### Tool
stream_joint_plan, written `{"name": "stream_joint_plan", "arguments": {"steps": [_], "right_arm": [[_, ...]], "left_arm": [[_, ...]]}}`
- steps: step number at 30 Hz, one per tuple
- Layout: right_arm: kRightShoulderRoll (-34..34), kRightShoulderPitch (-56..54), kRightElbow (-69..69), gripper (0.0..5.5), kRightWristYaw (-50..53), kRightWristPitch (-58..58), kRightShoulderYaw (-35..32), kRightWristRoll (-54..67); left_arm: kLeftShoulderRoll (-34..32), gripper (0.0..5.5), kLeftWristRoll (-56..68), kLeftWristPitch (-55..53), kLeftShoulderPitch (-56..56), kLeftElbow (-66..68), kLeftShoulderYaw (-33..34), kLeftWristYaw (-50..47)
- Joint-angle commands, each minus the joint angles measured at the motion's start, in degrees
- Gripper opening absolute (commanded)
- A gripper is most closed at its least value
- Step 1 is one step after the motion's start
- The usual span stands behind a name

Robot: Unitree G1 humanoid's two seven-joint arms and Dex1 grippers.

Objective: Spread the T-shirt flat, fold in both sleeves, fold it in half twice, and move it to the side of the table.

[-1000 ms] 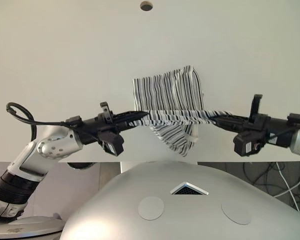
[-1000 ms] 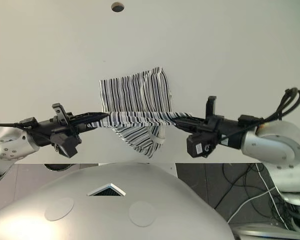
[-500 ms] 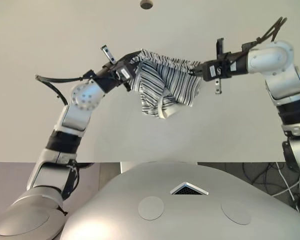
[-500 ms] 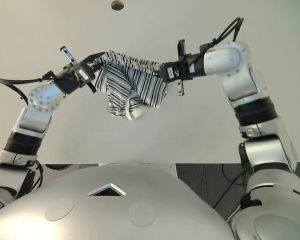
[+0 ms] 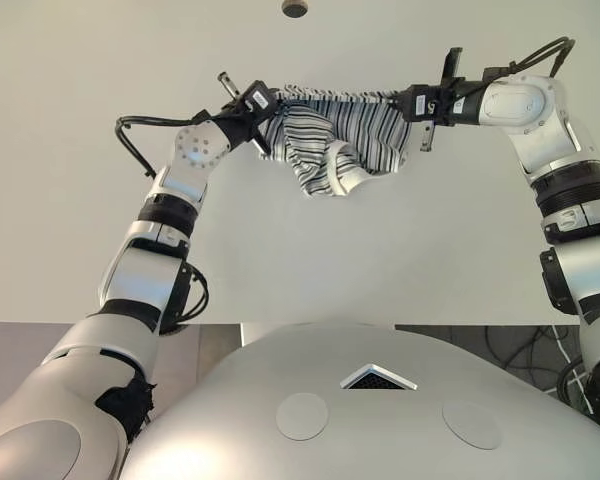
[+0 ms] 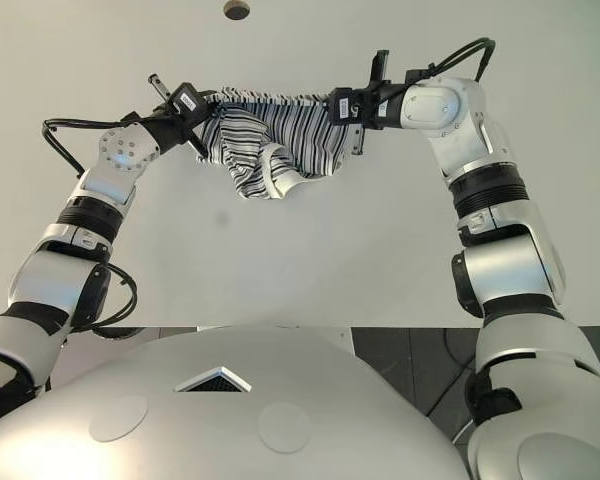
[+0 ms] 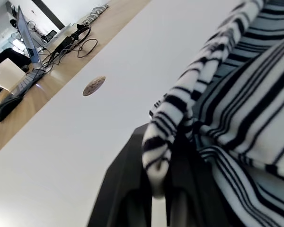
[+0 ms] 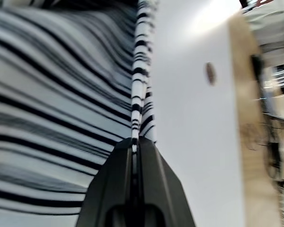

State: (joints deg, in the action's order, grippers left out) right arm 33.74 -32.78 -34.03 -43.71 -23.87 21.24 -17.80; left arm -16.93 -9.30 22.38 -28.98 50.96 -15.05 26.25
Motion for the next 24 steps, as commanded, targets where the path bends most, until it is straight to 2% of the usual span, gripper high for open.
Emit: {"name": "stream_joint_plan", "arguments": {"steps": [1,3,4,7,10,14,20,24], "right_arm": [[4.2,8.3,9.6,0.00,5.7,0.5,-6.4,1.1],[3.4,13.7,18.8,0.00,11.5,2.5,-10.5,0.6],[3.2,15.9,22.4,0.28,15.4,3.7,-11.5,-2.8],[2.7,19.3,26.4,0.78,19.9,7.4,-9.7,-10.7],[2.5,19.6,26.2,0.78,18.2,9.3,-7.6,-12.4],[4.3,23.4,31.5,0.78,16.3,8.2,-8.6,-9.2],[8.5,41.4,52.3,0.78,12.0,-1.5,-3.9,-6.0],[7.9,45.5,59.2,0.78,8.7,-2.5,0.3,-5.8]], "left_arm": [[0.5,0.12,0.0,-1.0,5.1,0.4,-1.0,4.0],[0.7,0.12,0.9,-1.8,6.4,-2.2,-1.0,5.8],[0.6,0.12,1.2,-2.3,7.3,-3.9,-1.2,6.6],[-0.2,0.12,2.2,-4.0,9.8,-8.7,-1.0,8.3],[-0.8,0.12,3.0,-5.9,11.8,-12.7,-0.6,9.0],[-0.6,0.12,3.2,-8.2,12.9,-16.0,-0.9,9.2],[-0.2,0.12,3.1,-11.4,13.2,-19.0,-1.2,9.0],[-0.4,0.12,3.2,-12.4,13.9,-20.2,-1.0,8.8]]}}
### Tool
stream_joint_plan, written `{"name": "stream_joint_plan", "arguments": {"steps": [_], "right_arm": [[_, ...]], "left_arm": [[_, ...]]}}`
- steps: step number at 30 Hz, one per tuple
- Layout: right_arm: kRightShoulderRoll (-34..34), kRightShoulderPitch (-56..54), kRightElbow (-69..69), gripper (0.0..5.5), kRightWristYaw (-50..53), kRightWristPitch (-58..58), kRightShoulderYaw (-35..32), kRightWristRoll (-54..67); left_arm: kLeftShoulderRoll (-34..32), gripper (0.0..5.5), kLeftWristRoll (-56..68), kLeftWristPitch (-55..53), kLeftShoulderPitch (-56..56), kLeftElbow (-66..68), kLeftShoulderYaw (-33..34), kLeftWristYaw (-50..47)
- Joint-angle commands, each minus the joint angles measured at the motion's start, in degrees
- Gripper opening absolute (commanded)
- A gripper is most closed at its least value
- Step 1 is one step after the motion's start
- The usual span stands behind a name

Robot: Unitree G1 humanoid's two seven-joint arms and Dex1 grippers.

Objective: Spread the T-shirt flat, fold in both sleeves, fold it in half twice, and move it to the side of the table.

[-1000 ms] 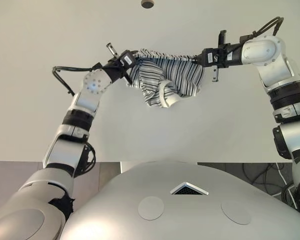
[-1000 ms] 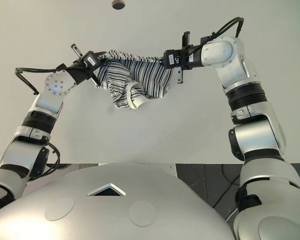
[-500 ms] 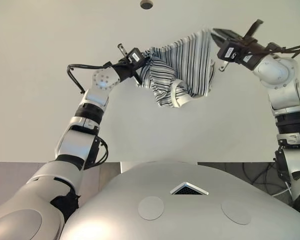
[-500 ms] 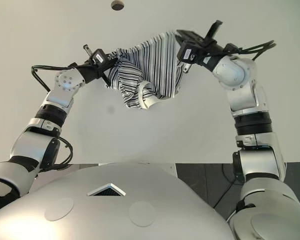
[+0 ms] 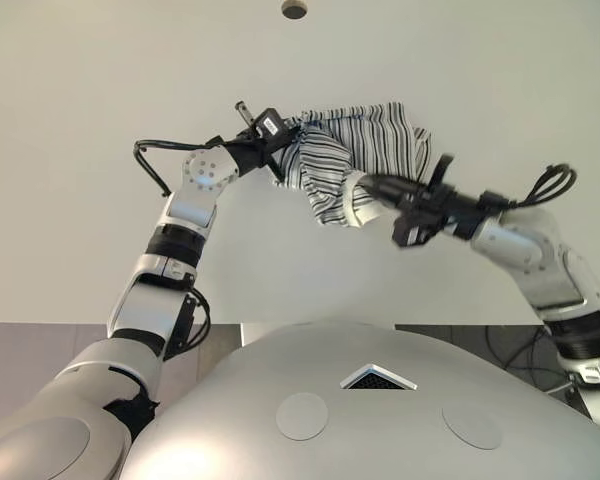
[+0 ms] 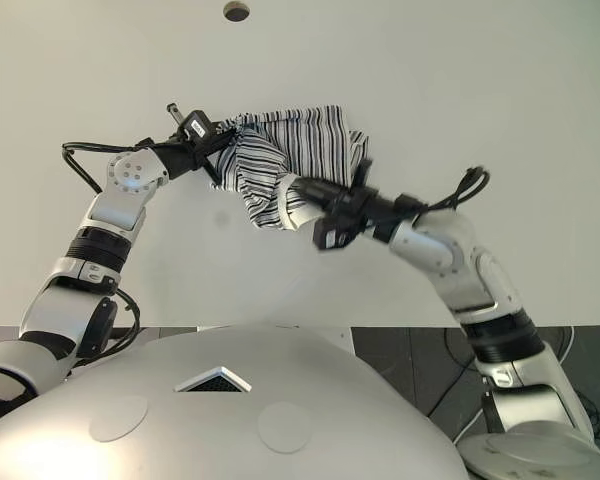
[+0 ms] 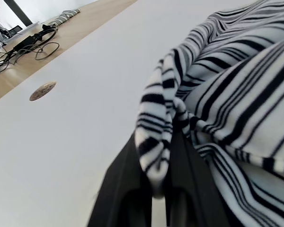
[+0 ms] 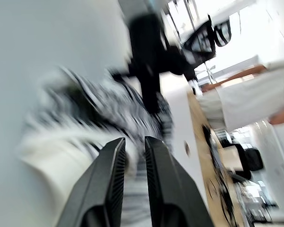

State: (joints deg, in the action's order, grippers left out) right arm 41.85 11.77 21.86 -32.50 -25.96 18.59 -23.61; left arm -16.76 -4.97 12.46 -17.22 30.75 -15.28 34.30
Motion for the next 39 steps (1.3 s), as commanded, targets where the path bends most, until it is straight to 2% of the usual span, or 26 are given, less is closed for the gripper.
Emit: {"name": "stream_joint_plan", "arguments": {"steps": [1,5,14,18,30,36,39], "right_arm": [[-0.8,0.7,2.9,0.78,-3.1,-0.5,4.5,-1.3],[-3.0,-2.3,-2.5,0.78,-3.1,-1.1,8.4,-5.8],[-6.5,-9.6,-14.1,0.78,3.1,-2.4,10.1,-17.4],[-5.7,-8.5,-15.4,1.54,3.1,-1.3,10.4,-18.4],[-4.8,-8.5,-14.9,1.54,0.4,-0.3,11.9,-17.1],[-5.7,-9.3,-14.9,0.32,0.1,-0.9,12.3,-14.8],[-5.6,-9.2,-14.6,0.05,-0.1,-0.8,11.7,-13.2]], "left_arm": [[-0.6,0.12,-0.9,-2.7,2.3,-0.5,-0.7,0.8],[-0.8,0.12,-0.8,-3.6,3.7,-3.2,-1.1,1.5],[-1.3,0.12,-1.0,-5.4,5.3,-6.7,-1.8,2.3],[-1.3,0.12,-1.0,-5.8,5.7,-7.4,-1.9,2.3],[-1.3,0.12,-1.0,-6.1,5.7,-8.0,-1.9,2.2],[-1.5,0.12,-1.0,-5.9,5.5,-7.5,-1.7,2.2],[-1.6,0.12,-1.0,-5.8,5.8,-7.6,-1.7,2.1]]}}
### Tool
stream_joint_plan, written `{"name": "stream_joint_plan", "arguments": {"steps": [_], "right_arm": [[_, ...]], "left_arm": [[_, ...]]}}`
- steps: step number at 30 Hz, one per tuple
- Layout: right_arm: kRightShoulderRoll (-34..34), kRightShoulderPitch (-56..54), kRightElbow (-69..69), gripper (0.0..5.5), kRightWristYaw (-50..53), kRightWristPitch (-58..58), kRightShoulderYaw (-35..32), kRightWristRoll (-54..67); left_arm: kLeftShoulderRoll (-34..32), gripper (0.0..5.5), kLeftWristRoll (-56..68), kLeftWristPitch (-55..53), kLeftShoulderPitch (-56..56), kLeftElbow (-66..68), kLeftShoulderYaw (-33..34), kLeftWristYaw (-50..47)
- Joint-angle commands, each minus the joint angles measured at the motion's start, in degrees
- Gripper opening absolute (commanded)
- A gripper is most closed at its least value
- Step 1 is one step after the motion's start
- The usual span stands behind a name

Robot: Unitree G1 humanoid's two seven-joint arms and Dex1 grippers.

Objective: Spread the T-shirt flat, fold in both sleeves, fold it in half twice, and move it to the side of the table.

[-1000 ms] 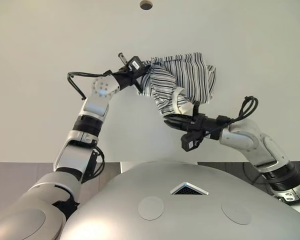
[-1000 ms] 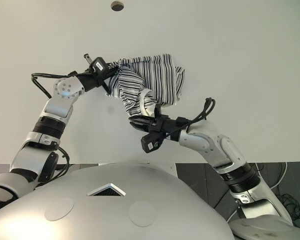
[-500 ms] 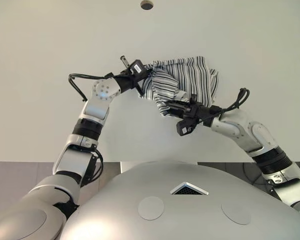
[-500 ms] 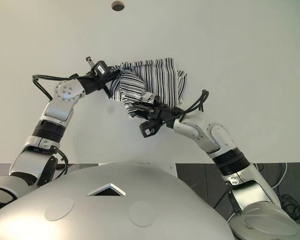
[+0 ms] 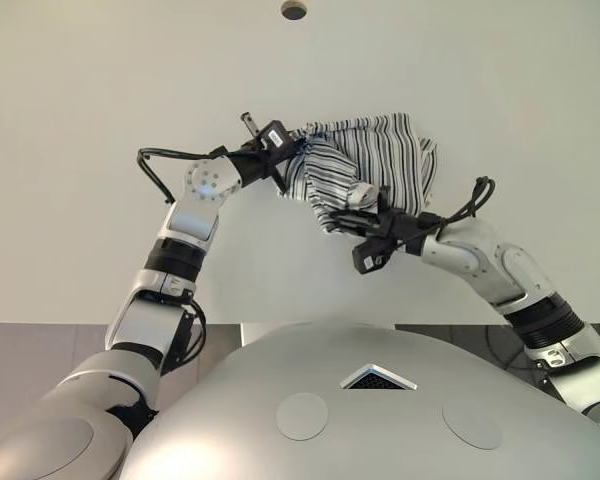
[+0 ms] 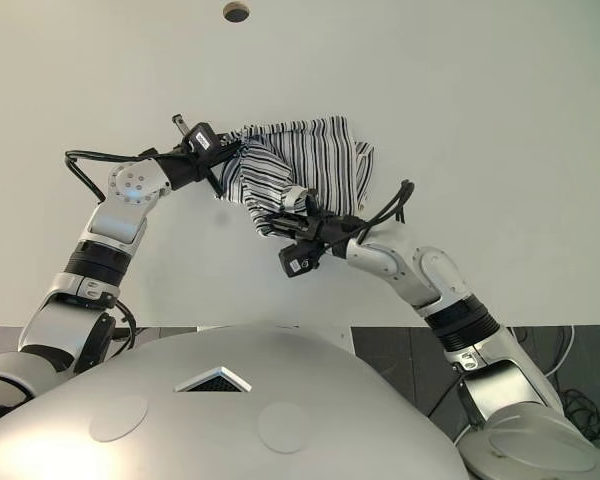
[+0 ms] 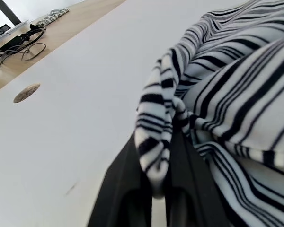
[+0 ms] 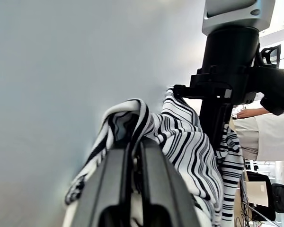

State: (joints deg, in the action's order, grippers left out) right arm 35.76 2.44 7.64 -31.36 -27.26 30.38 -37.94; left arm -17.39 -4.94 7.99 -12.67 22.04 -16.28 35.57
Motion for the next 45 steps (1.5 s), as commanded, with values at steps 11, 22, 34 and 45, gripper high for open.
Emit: {"name": "stream_joint_plan", "arguments": {"steps": [11,22,34,45], "right_arm": [[1.1,-0.5,0.9,0.05,-2.4,2.7,-11.9,22.4],[0.1,-7.5,-21.7,0.05,-9.4,1.5,-21.5,40.6],[-7.2,-22.2,-57.8,0.05,-8.7,-10.3,-23.0,37.0],[-4.5,-21.6,-64.2,1.57,-1.2,-16.6,-18.7,25.6]], "left_arm": [[-1.3,0.12,-1.2,-0.2,2.4,0.5,-0.6,0.4],[-1.4,0.12,-0.2,0.3,3.2,-0.9,0.3,0.3],[-2.0,0.12,2.5,-0.9,4.8,-5.5,1.5,2.2],[-1.4,0.12,5.1,-4.1,4.8,-8.1,2.9,2.7]]}}
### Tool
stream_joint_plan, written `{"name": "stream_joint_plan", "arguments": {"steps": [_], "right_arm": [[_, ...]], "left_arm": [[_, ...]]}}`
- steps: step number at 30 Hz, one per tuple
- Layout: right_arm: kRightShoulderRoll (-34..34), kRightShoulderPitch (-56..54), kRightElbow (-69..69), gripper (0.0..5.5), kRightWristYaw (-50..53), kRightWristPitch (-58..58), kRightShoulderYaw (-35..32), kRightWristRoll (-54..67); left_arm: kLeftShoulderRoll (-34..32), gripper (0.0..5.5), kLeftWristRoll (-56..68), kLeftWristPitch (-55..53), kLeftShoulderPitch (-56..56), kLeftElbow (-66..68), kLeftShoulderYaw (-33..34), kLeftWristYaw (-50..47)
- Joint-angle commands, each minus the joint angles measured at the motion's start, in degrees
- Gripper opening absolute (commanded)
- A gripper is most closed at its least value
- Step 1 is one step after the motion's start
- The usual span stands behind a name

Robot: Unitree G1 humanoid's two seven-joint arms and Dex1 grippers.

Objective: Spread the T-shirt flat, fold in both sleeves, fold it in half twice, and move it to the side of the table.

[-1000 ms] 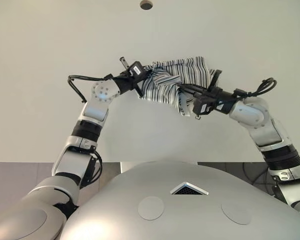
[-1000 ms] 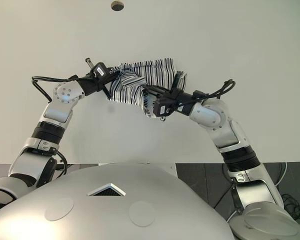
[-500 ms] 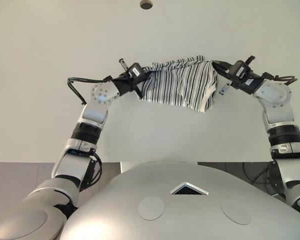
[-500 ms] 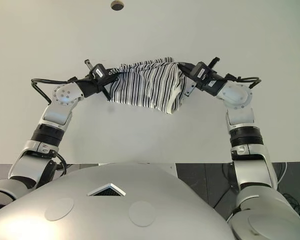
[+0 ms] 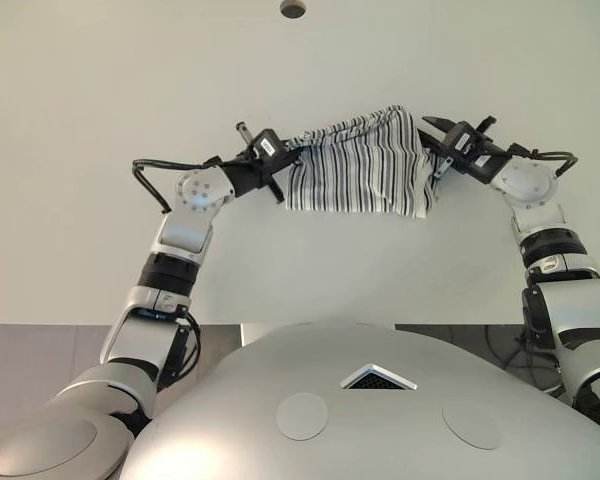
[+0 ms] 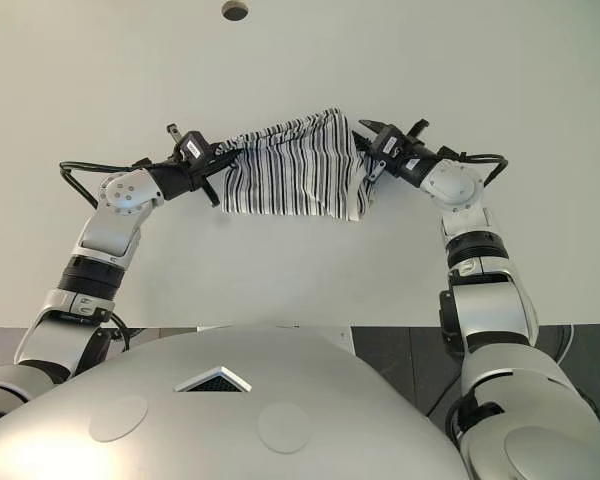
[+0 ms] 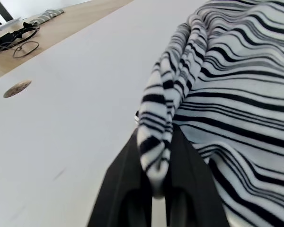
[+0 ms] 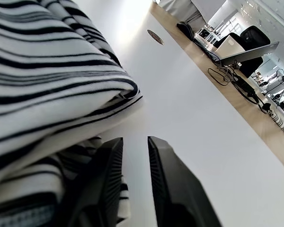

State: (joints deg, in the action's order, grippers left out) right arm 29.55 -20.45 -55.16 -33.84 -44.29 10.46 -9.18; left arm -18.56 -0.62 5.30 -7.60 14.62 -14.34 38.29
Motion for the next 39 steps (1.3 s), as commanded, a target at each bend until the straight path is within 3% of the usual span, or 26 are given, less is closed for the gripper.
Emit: {"name": "stream_joint_plan", "arguments": {"steps": [1,2,6,9,10,19,21,25,28,35,39], "right_arm": [[2.1,1.5,-1.4,1.67,1.7,0.2,1.0,-3.0],[2.3,1.5,-1.5,1.89,2.0,0.0,0.9,-2.8],[2.2,2.4,-1.7,1.92,3.0,-0.3,1.0,-2.5],[1.8,2.6,-1.5,1.92,3.9,-0.4,1.0,-2.4],[1.7,2.6,-1.5,1.94,4.1,-0.4,1.1,-2.4],[1.7,3.6,-0.2,1.94,5.4,-0.1,1.0,-2.0],[2.4,3.7,0.0,1.94,6.6,0.4,0.1,-1.6],[4.2,2.8,-0.4,1.94,12.3,1.4,-7.5,4.0],[4.0,3.9,2.9,1.94,10.9,0.8,-10.7,7.9],[0.4,7.9,22.7,1.94,8.4,3.2,-8.3,8.3],[-4.7,7.6,36.2,1.94,0.4,10.9,0.2,11.5]], "left_arm": [[0.1,0.12,1.4,-2.0,-0.5,-0.7,1.5,-0.2],[0.5,0.12,2.1,-2.8,-1.0,-0.5,2.0,-0.3],[2.0,0.12,6.0,-7.0,-3.8,-0.7,5.0,-0.4],[1.7,0.12,2.5,-5.1,-4.7,-0.6,3.3,-1.8],[1.5,0.48,1.6,-4.8,-4.6,-0.5,2.2,-1.2],[-3.0,1.84,-4.8,-0.1,-1.6,-1.6,-6.3,4.5],[-2.5,1.84,-4.7,-0.6,-3.1,0.5,-4.7,2.7],[1.2,1.84,2.5,-2.1,-7.7,2.1,6.0,-5.2],[2.8,1.84,9.1,-3.0,-8.1,-1.7,10.7,-4.9],[3.7,1.84,14.8,-5.5,-5.8,-11.1,11.1,-2.4],[4.7,1.84,14.6,-3.9,-5.3,-12.2,13.3,-5.7]]}}
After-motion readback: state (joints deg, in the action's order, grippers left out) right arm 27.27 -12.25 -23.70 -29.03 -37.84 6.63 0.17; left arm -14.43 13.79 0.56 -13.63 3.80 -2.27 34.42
